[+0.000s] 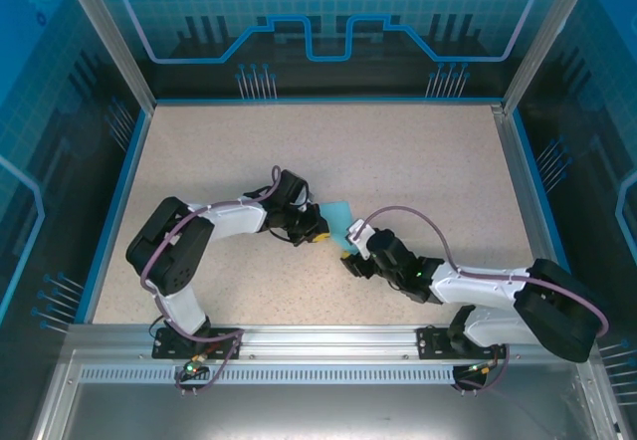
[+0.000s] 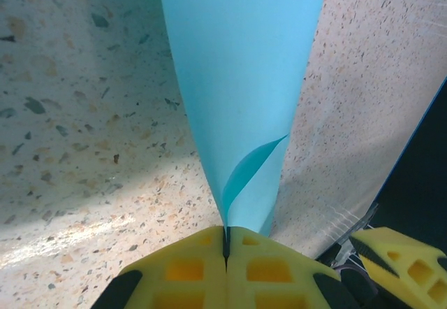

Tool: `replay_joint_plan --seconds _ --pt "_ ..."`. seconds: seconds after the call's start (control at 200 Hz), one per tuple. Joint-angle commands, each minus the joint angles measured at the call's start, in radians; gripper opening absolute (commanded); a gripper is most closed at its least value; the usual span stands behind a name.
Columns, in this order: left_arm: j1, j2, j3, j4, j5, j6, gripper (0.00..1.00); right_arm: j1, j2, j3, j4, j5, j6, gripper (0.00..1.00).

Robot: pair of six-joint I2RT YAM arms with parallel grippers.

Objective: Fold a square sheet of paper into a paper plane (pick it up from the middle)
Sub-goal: Fold the wing for the fifth time at the center of the table.

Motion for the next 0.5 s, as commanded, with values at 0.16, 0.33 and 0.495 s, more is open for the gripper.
replay_joint_plan --seconds 0.16,0.33,0.495 --pt "-0.010 -0.035 0.032 -0.044 -0.008 -0.007 0.00 0.046 0.200 0.069 0.179 0.059 -0.156 0.52" --pt "-0.013 -0.038 0.033 -0.054 -0.010 -0.002 0.00 0.047 0.280 0.110 0.245 0.073 -0.175 0.50" --pt "-0.012 -0.046 0.035 -0.060 -0.011 -0.002 0.00 0.047 0.381 0.157 0.285 0.097 -0.210 0.42"
